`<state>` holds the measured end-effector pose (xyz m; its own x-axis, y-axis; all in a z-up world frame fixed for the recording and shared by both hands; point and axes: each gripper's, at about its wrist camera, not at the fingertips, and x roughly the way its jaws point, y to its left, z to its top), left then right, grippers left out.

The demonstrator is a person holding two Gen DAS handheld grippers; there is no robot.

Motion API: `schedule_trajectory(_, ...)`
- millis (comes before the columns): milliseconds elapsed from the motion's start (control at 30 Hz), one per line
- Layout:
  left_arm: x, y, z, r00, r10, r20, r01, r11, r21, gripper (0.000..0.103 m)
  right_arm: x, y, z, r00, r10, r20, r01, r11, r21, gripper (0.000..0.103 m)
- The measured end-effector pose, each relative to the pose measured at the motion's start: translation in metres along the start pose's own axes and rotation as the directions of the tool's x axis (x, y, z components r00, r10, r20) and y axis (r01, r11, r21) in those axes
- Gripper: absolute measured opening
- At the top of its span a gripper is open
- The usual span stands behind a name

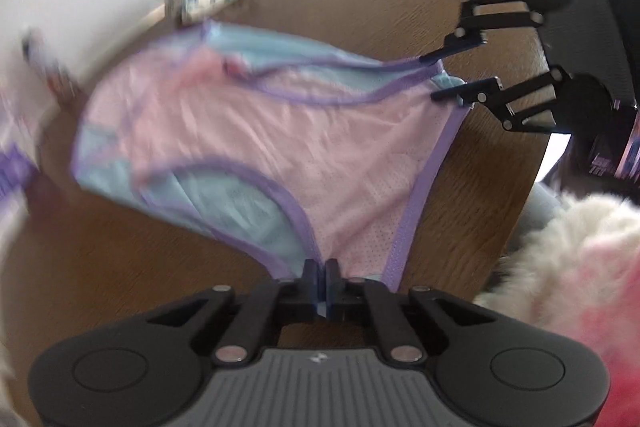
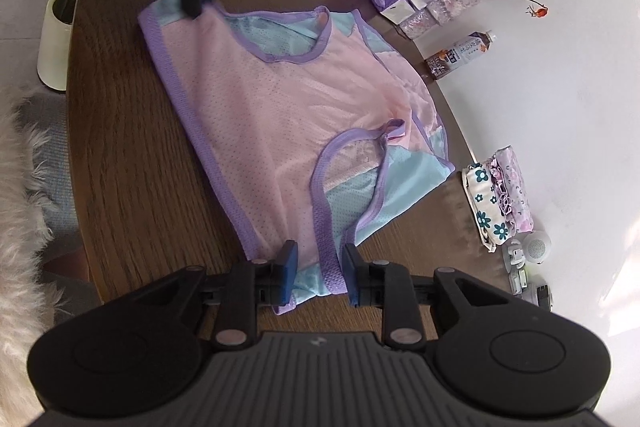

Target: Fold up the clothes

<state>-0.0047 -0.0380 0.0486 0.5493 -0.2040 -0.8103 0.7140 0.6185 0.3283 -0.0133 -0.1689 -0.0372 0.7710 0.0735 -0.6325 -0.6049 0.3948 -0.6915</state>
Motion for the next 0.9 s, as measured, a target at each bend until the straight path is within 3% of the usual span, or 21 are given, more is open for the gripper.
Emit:
schedule_trajectory(67,-0.009,-0.008,0.000,0.996,0.086,0.036,-0.089,0.991,0.097,0.003,0.000,0.002,0.000,1.000,-0.002,0.003,0.002,1.000,-0.014,0.022)
schedule_trajectory(133,-0.012,-0.013,-0.001,0.992,0.122,0.028,-0.125,0.981,0.149,0.008,0.000,0.003,0.000,1.000,-0.008,0.004,0.008,1.000,-0.025,0.022)
schedule_trajectory(267,-0.011,-0.003,-0.006,0.993,0.116,-0.027,-0.113,0.989,0.091,0.013,0.000,0.003,-0.001,1.000,-0.010,0.011,0.010,1.000,-0.013,0.022)
schedule_trajectory(433,-0.013,0.009,-0.006,1.000,-0.003,-0.002,0.003,1.000,-0.018,0.014,-0.001,0.003,-0.002,1.000,-0.012,0.016,0.012,1.000,0.008,0.022)
schedule_trajectory(600,0.002,0.000,0.001,0.998,-0.059,-0.034,0.058,0.998,-0.011,0.014,0.000,0.004,-0.003,1.000,-0.021,0.019,0.021,1.000,0.011,0.022)
schedule_trajectory(767,0.014,0.010,0.003,0.984,-0.157,-0.083,0.149,0.983,-0.103,0.000,-0.001,0.004,-0.004,0.999,-0.024,0.024,0.024,1.000,0.016,0.022)
schedule_trajectory(800,0.011,0.009,0.004,0.989,-0.132,-0.070,0.126,0.988,-0.085,0.000,-0.001,0.005,-0.004,0.999,-0.024,0.025,0.023,1.000,0.016,0.022)
schedule_trajectory(900,-0.004,-0.003,0.006,0.999,0.048,0.014,-0.048,0.997,0.063,0.000,-0.001,0.004,-0.005,0.999,-0.019,0.030,0.019,1.000,0.013,0.022)
